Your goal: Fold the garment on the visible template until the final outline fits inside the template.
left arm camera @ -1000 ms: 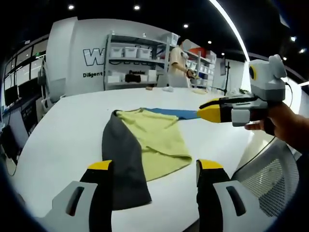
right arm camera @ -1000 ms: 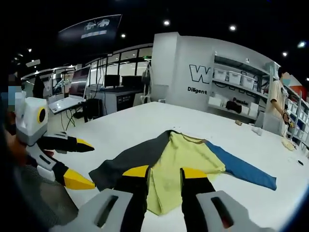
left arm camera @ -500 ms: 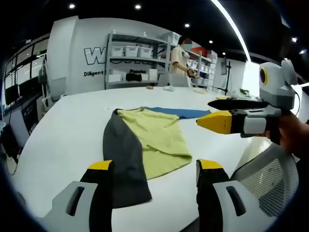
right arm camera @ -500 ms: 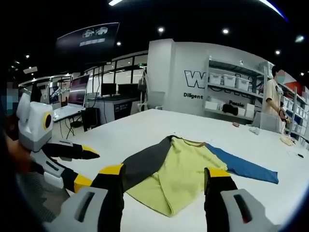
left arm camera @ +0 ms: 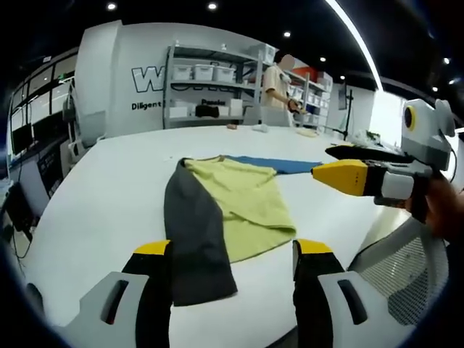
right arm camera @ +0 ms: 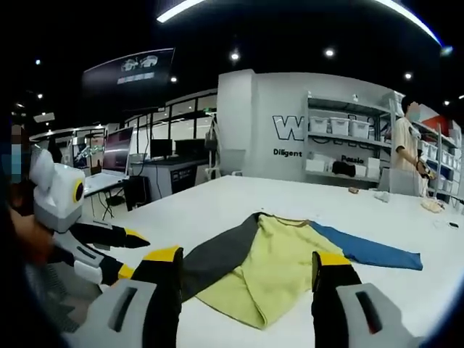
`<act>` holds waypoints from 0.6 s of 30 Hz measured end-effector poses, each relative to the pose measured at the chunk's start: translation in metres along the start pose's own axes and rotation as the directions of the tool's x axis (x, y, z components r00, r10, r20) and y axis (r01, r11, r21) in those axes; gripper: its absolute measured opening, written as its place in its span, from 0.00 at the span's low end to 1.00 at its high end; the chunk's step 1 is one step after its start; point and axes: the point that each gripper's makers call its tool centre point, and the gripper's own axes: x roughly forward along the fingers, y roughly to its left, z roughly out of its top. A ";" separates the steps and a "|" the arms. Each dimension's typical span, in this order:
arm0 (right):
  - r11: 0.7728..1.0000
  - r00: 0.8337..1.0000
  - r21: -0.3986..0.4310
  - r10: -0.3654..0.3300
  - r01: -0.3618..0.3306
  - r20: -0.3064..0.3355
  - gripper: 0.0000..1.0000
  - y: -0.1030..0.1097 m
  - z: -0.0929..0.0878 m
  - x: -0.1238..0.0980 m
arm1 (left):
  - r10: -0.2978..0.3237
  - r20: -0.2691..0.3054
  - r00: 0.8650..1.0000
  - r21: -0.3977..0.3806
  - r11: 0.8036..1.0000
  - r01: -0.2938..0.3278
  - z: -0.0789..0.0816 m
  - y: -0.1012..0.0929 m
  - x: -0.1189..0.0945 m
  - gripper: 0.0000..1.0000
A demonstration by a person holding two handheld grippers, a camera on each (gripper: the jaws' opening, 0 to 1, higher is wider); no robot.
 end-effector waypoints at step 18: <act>1.000 1.000 0.001 0.008 -0.008 0.005 0.71 0.000 0.000 0.000 | 0.057 -0.153 0.987 -0.002 0.998 -0.058 -0.032 0.045 0.003 0.44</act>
